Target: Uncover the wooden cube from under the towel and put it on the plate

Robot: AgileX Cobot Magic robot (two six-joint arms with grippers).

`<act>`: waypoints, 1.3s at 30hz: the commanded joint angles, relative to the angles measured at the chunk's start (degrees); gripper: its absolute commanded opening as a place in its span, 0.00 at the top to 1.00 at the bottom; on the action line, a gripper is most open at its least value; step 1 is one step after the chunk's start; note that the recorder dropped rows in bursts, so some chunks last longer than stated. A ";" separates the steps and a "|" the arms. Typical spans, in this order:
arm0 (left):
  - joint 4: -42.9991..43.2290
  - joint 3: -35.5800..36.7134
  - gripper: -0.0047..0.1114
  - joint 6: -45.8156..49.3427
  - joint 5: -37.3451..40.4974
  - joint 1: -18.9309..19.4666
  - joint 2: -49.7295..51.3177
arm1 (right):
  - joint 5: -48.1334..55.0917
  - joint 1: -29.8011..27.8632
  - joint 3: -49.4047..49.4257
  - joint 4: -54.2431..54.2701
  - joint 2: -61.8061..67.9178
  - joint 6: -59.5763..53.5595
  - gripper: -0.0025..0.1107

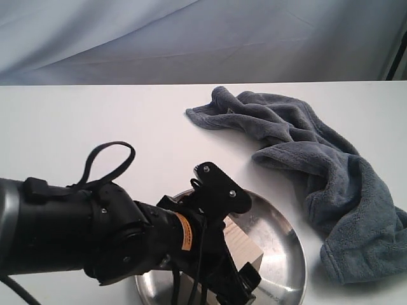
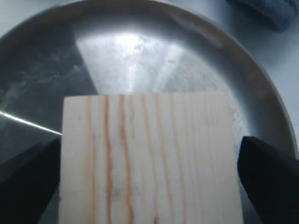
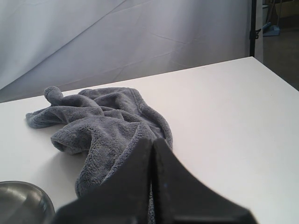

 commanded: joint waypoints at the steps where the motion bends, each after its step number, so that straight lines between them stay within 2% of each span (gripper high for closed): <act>1: -0.26 -0.35 0.13 0.00 -0.79 -0.15 -3.11 | 0.68 0.00 0.15 0.28 -0.37 0.23 0.95; 14: -0.26 -0.35 0.15 0.00 -2.17 -0.15 -6.27 | 0.68 0.00 0.15 0.28 -0.37 0.23 0.95; 16: -0.26 -0.35 0.21 -1.53 -3.65 -0.15 -6.40 | 0.68 0.00 0.15 0.28 -0.37 0.23 0.95; 17: -0.26 -0.35 0.31 -4.35 -5.47 0.45 -6.40 | 0.68 0.00 0.15 0.28 -0.37 0.23 0.95; 18: -0.26 -0.35 0.37 -5.94 -6.29 0.89 -6.40 | 0.68 0.00 0.15 0.28 -0.37 0.23 0.95; 19: -0.26 -0.35 0.47 -7.73 -7.30 2.38 -6.53 | 0.68 0.00 0.15 0.28 -0.37 0.23 0.95; 22: -0.26 -0.35 0.65 -7.73 -7.37 6.03 -6.77 | 0.68 0.00 0.15 0.28 -0.37 0.23 0.95; 28: 0.21 -5.11 0.96 -5.51 6.80 15.49 -6.66 | 0.68 0.00 0.15 0.28 -0.37 0.23 0.95; 33: 0.21 -7.71 0.96 -5.94 12.84 24.02 -6.66 | 0.68 0.00 0.15 0.28 -0.37 0.23 0.95; 35: 0.36 -7.72 0.96 -5.79 14.28 26.31 -6.66 | 0.68 0.00 0.15 0.28 -0.37 0.23 0.95; 39: 4.70 -7.72 0.96 -5.96 18.88 31.68 -6.66 | 0.68 0.00 0.15 0.28 -0.37 0.23 0.95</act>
